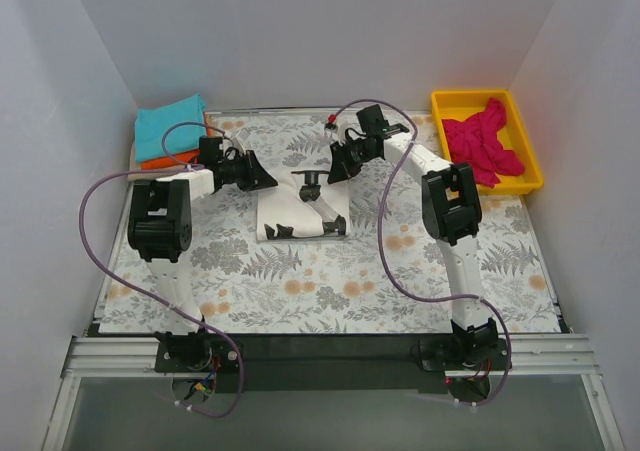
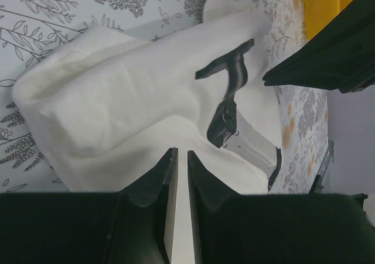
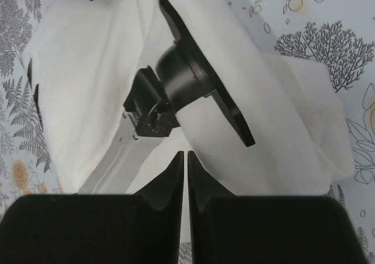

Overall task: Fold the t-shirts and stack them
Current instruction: Fold the tshirt, then neatly place the folded tshirt to the corner

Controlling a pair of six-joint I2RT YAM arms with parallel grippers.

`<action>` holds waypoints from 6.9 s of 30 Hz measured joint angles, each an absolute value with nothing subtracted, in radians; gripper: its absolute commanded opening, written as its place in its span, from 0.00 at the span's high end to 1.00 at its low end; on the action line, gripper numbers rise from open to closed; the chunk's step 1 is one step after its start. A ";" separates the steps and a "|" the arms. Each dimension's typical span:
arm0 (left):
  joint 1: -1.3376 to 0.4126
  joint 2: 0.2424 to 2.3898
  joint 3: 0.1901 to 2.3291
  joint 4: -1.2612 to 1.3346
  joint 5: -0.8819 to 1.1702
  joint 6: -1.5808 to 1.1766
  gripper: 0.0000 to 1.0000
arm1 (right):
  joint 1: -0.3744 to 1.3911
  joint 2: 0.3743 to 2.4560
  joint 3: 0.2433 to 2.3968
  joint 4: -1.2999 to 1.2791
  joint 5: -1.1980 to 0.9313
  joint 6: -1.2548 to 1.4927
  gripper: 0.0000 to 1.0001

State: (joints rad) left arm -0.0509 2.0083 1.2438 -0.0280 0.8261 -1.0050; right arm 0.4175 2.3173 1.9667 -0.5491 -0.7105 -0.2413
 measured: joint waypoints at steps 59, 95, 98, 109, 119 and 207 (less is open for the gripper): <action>0.032 1.730 0.871 0.408 0.912 -1.311 0.79 | 0.500 1.925 1.461 -0.473 -0.403 -0.378 0.61; 0.117 1.842 1.055 0.522 0.820 -1.435 0.44 | 0.781 2.112 1.670 -0.373 -0.359 -0.170 0.51; 0.196 1.606 0.993 0.476 0.766 -1.374 0.39 | 0.812 2.138 1.809 -0.410 -0.256 -0.124 0.51; 0.297 1.126 0.662 0.184 0.598 -1.225 0.30 | 0.884 2.366 2.043 -0.451 -0.045 -0.023 0.56; 0.297 1.047 0.541 0.113 0.582 -1.213 0.30 | 0.887 2.429 2.135 -0.469 0.116 0.007 0.57; -0.284 2.070 0.771 0.912 0.224 -1.675 0.84 | 0.765 2.429 2.096 -0.263 -0.005 0.245 0.97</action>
State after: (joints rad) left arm -0.2844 2.0705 0.7708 0.9119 0.2241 -1.6752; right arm 0.7647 2.4294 2.0960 -0.2634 -0.0048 0.2447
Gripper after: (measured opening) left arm 0.245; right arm 0.013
